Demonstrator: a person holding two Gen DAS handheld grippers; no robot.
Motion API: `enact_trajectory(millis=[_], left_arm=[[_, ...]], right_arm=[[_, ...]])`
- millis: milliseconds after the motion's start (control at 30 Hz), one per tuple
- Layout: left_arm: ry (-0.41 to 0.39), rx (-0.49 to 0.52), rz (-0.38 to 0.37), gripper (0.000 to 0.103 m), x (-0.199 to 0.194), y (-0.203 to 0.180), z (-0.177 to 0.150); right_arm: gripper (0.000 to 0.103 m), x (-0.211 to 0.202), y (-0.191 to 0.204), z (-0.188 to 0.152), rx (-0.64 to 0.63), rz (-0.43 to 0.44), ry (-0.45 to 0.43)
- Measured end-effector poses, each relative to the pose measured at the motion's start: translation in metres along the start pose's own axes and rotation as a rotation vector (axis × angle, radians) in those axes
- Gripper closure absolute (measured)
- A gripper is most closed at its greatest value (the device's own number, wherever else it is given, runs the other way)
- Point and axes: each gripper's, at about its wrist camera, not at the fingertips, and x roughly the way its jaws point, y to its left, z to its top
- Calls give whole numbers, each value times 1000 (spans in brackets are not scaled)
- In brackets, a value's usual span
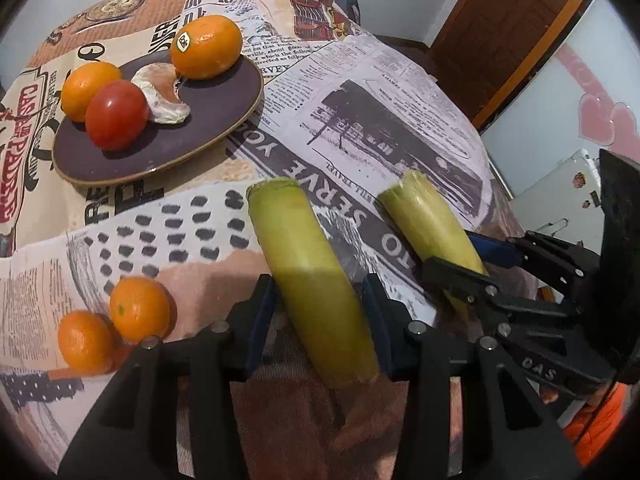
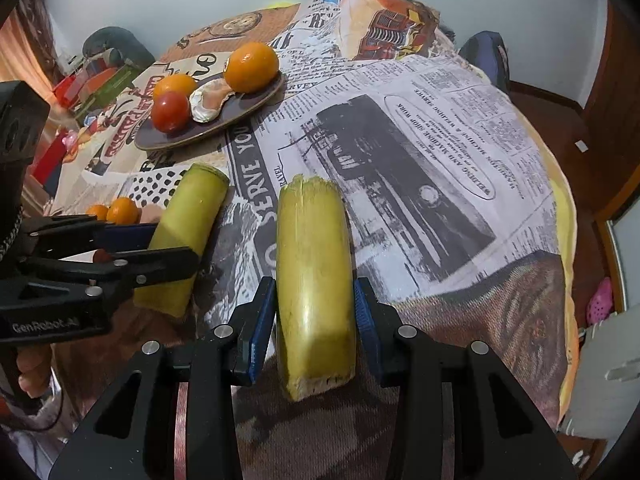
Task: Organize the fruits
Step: 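Lift the banana with the left tool while the right tool carries the corn cob toward the plate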
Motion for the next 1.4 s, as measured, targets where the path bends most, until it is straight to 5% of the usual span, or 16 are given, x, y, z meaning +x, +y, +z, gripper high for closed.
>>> enact_trajectory(millis=[433,633,1400], left_arm=[[-24,15,51,58,19,-3,17],[-23,-6,6,64,13,2,15],[-206,7,-3,69,-75,1,-2]], right_arm=[[67,9,-1,11,13,50,-23],[67,3,-1,8,12,26,-47],[67,-42,25,26,-46,3,-180]])
